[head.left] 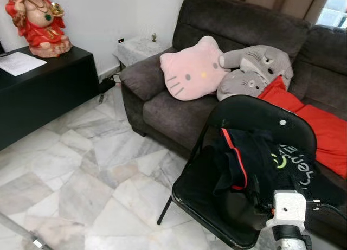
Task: Hang hanger
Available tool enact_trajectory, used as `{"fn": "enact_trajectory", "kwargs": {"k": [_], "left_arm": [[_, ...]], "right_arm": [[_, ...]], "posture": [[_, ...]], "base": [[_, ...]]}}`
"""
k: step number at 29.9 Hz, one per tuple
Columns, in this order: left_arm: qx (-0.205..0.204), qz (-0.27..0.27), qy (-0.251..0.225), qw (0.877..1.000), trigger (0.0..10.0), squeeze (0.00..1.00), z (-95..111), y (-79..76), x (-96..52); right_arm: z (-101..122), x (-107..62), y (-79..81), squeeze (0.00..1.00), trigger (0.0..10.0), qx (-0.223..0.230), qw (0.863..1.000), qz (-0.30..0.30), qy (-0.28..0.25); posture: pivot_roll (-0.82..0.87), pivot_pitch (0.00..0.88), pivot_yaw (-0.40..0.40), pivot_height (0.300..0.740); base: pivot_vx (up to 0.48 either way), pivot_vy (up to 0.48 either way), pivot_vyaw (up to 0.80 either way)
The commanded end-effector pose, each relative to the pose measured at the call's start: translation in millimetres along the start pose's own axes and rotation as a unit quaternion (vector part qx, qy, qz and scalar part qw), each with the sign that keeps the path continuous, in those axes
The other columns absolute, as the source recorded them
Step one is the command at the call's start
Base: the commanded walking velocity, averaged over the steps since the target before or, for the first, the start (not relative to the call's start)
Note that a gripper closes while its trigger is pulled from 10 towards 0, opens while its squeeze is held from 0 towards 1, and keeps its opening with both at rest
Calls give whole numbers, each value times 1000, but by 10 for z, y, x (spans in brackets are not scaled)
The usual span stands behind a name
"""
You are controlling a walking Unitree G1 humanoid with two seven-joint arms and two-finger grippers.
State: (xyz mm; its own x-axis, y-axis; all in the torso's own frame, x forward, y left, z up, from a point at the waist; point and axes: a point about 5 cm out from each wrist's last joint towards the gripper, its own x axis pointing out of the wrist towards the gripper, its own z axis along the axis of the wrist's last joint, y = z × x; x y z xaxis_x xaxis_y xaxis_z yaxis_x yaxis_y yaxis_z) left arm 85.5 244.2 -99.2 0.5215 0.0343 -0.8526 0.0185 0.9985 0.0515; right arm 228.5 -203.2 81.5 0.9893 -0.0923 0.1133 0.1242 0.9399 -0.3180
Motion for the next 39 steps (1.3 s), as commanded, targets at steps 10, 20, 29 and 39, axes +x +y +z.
{"fn": "enact_trajectory", "kwargs": {"k": [10, 20, 29, 39], "left_arm": [[11, -5, 16, 1000, 10000, 0, -60, -7, -15], [7, -7, 17, 1000, 10000, 0, -58, -16, -11], [5, -17, 21, 1000, 10000, 0, -64, -31, -9], [1, -26, 23, 999, 10000, 0, -66, -41, -8]], "right_arm": [[-337, -108, 269, 0, 10000, -14, 980, 120, 159], [-346, 13, 217, 0, 10000, -35, 977, 97, 186], [-237, 2, -133, 0, 10000, -88, 982, -29, 164], [-226, -27, -316, 0, 10000, -122, 973, -99, 171]], "posture": [[23, 79, -70, 740], [24, 72, -75, 740], [13, 70, -75, 740], [7, 79, -75, 740]], "base": [[0, 0, 0], [0, 0, 0], [0, 0, 0], [0, 0, 0]]}}
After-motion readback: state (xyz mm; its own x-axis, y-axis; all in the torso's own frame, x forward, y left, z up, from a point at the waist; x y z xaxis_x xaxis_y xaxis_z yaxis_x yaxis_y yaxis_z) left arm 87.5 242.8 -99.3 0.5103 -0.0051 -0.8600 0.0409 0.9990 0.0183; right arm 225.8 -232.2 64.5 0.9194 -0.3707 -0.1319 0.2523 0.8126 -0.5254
